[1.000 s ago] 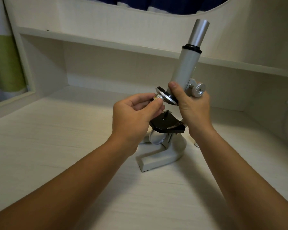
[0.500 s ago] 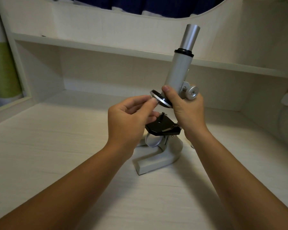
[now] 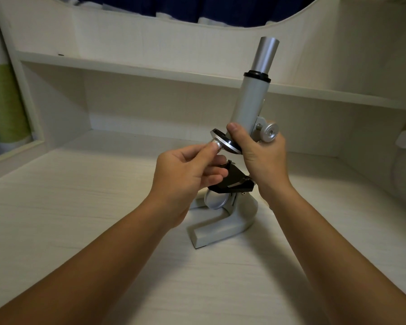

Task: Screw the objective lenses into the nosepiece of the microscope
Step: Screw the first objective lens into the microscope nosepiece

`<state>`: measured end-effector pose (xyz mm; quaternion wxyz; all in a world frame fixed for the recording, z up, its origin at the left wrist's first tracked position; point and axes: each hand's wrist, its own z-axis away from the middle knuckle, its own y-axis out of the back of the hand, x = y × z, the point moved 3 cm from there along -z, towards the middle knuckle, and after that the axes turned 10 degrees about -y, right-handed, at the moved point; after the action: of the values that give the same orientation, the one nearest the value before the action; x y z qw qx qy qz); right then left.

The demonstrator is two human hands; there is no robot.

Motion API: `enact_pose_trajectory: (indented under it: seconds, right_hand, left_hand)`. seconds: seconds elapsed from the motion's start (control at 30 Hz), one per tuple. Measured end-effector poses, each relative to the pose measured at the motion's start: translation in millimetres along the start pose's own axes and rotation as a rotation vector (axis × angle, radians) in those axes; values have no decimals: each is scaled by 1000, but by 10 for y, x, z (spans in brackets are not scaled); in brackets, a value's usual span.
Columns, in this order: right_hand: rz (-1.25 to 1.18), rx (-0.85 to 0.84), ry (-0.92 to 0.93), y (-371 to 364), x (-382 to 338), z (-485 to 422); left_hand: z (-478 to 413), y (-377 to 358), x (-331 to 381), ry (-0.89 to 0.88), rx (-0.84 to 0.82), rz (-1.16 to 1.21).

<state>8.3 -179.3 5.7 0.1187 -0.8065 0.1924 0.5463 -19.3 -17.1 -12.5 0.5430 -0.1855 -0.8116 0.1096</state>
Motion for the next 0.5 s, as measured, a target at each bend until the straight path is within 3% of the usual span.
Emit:
enact_pose_trajectory:
  seconds: [0.17, 0.5]
  right_hand:
    - [8, -10, 4, 6, -5, 7]
    - [6, 10, 10, 6, 14, 4]
  left_hand:
    - [1, 23, -6, -58, 50, -40]
    - [-5, -18, 18, 149, -53, 78]
